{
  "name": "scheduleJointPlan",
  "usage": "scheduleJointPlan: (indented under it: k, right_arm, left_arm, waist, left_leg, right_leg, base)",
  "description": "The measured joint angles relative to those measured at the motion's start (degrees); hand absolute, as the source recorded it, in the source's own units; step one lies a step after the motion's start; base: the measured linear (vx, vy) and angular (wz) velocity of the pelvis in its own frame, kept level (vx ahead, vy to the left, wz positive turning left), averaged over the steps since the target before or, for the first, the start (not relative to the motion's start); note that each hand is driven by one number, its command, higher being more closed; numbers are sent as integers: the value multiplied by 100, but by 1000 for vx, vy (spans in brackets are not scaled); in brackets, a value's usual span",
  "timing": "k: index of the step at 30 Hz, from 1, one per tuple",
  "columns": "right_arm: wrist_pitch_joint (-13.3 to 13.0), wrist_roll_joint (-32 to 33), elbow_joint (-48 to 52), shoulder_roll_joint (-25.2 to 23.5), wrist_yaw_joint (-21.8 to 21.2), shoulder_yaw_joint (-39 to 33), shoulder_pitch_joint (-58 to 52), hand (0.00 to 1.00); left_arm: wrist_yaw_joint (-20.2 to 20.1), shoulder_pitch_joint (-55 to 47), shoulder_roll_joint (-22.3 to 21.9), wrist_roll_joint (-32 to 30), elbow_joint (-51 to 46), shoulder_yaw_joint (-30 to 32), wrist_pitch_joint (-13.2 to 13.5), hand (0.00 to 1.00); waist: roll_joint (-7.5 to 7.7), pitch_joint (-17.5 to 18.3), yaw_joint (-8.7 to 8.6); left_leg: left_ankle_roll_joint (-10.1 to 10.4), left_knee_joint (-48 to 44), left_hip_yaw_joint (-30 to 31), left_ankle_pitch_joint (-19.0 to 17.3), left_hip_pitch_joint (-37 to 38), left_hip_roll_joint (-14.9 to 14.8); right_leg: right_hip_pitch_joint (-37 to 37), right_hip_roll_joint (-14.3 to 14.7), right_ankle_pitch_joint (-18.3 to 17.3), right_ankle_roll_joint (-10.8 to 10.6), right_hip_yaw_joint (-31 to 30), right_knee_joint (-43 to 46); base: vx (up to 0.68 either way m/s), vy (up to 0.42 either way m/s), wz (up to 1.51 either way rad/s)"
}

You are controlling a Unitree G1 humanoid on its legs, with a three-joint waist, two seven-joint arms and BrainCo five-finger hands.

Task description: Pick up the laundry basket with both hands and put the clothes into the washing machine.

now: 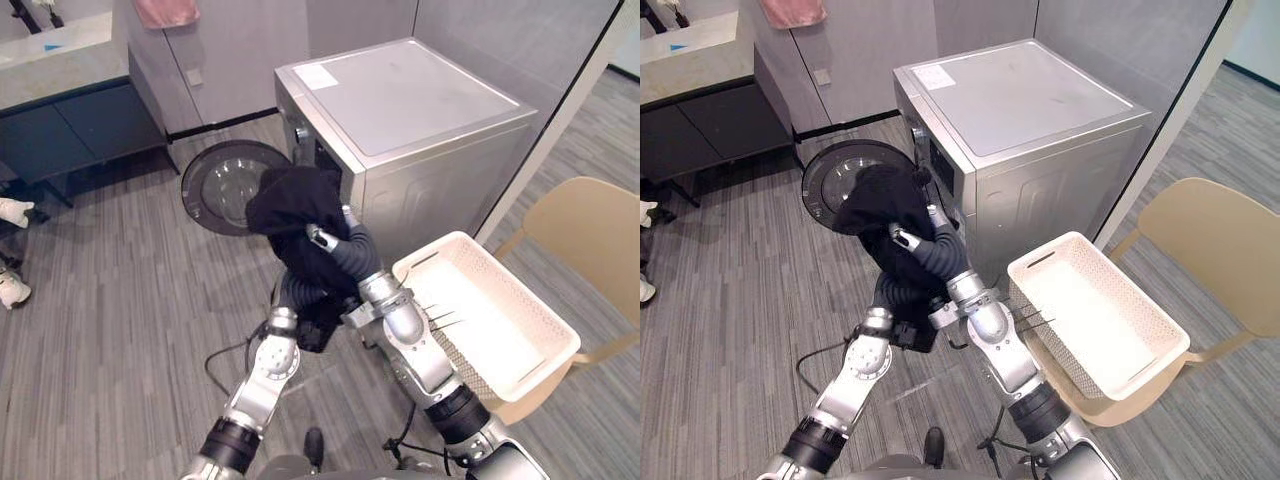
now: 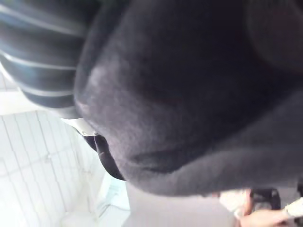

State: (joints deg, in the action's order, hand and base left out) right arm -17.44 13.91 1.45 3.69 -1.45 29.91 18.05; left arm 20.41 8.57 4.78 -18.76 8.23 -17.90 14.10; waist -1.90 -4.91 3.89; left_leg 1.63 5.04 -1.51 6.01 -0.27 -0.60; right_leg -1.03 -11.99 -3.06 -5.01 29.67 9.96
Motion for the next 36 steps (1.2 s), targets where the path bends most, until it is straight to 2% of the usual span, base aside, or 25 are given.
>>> scheduleJointPlan:
  k: [1,4,5,10,16,21,26,31,36]
  right_arm:
    - [4,151,-1,4,-63,127,-1,100]
    - [18,626,-22,35,-327,392,-91,100]
    - [15,808,-50,40,-457,490,-210,0]
    - [13,1252,-81,153,-750,635,-429,0]
    - [-20,1048,-275,250,-755,767,-617,0]
    - [-2,338,-379,264,-617,426,-1038,0]
    - [27,-447,-522,447,-282,-642,-1582,0]
    - [35,-903,-572,644,-61,-1279,-1878,0]
    - [87,-1427,-1561,741,5,-1478,-1997,0]
  left_arm:
    - [43,96,7,-12,0,6,-30,100]
    - [209,204,21,-135,0,18,-119,100]
    - [239,203,29,-196,0,44,-159,100]
    - [271,199,157,-174,1,68,-232,100]
    - [311,141,148,73,3,320,-234,100]
    - [298,-202,101,224,8,575,-221,100]
    - [81,-858,21,290,252,742,-97,100]
    - [-176,-1258,57,503,823,990,-80,100]
    - [-442,-1542,191,757,1672,1340,-74,100]
  waist:
    - [9,15,-6]
    - [15,44,-19]
    - [19,83,-9]
    - [42,152,-15]
    - [52,206,-33]
    - [81,264,-14]
    - [81,265,-1]
    - [86,267,-1]
    - [94,212,1]
  left_leg:
    - [-7,22,1,14,18,2]
    - [-16,28,5,21,63,3]
    - [-16,32,7,21,64,-6]
    - [17,39,12,44,73,-51]
    - [57,69,40,71,85,-132]
    - [89,80,73,95,67,-159]
    - [101,80,143,98,0,-203]
    - [141,80,119,76,-117,-270]
    - [262,43,224,152,-356,-332]
  right_leg:
    - [22,9,18,-4,-2,-33]
    - [97,37,63,-5,-13,-127]
    - [98,59,70,5,-30,-148]
    - [129,144,116,54,-52,-240]
    - [178,253,142,99,-51,-326]
    - [182,325,143,110,-53,-354]
    - [143,352,133,105,-132,-341]
    - [44,389,84,116,-212,-323]
    - [-138,496,40,206,-102,-317]
  base:
    - [0,0,0]
    - [0,0,0]
    - [8,-6,-4]
    - [5,-5,-1]
    - [-7,-17,0]
    - [-1,-2,1]
    - [-6,-13,6]
    - [-22,-16,-4]
    - [19,-45,6]
